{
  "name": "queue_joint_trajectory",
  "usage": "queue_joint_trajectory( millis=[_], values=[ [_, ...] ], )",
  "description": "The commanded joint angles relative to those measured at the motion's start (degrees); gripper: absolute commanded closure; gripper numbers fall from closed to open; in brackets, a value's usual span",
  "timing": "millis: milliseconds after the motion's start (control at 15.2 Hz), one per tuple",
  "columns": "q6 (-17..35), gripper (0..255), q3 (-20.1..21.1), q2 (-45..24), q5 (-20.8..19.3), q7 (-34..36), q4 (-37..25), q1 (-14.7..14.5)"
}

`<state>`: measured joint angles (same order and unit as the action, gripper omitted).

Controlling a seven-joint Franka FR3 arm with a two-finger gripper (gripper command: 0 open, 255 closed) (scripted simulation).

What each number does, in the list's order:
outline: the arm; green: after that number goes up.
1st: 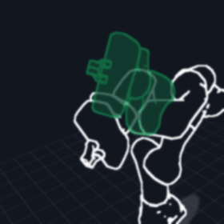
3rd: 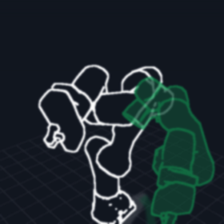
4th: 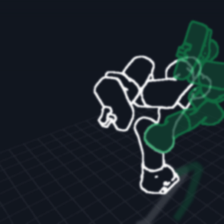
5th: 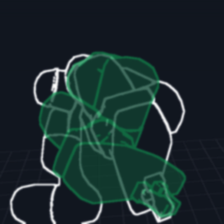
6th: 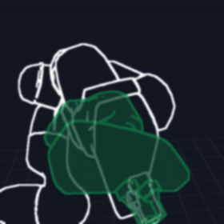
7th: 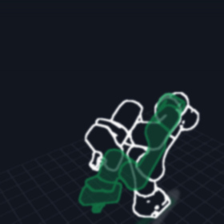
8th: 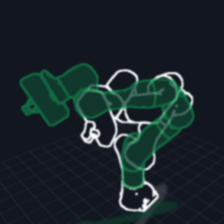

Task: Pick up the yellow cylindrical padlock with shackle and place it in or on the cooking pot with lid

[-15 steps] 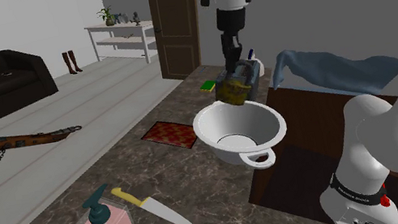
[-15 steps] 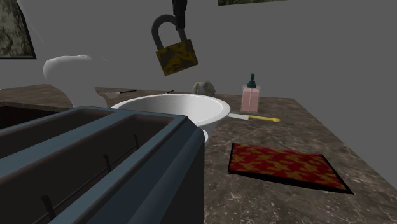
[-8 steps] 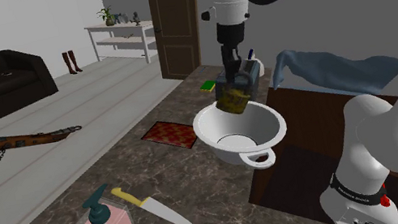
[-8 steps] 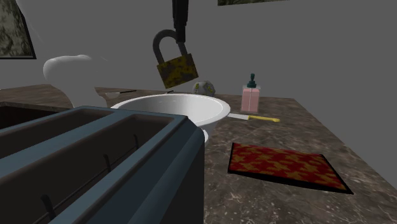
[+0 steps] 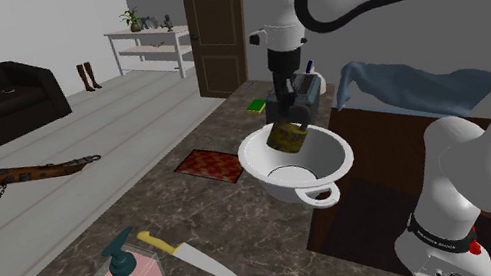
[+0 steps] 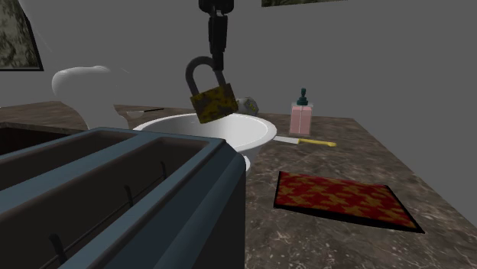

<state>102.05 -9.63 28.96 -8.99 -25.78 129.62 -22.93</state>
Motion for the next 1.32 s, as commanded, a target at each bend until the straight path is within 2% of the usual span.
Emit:
queue_joint_trajectory(
  millis=[0, 198, 660, 726, 1056, 1254],
  values=[
    [1.6, 255, -0.1, 0.3, -0.1, 0.2, 1.9, 0.1],
    [3.6, 255, -0.2, 0.2, -0.3, 0.3, 3.8, 0.1],
    [3.6, 255, -0.2, 0.2, -0.3, 0.3, 3.8, 0.1],
    [3.6, 0, -0.2, 0.3, -0.3, 0.3, 3.8, 0.1],
    [3.6, 0, -0.2, 0.3, -0.3, 0.3, 3.8, 0.1],
    [-2.2, 0, 0.4, 0.4, 0.2, 0.2, -1.9, -0.2]
  ],
)
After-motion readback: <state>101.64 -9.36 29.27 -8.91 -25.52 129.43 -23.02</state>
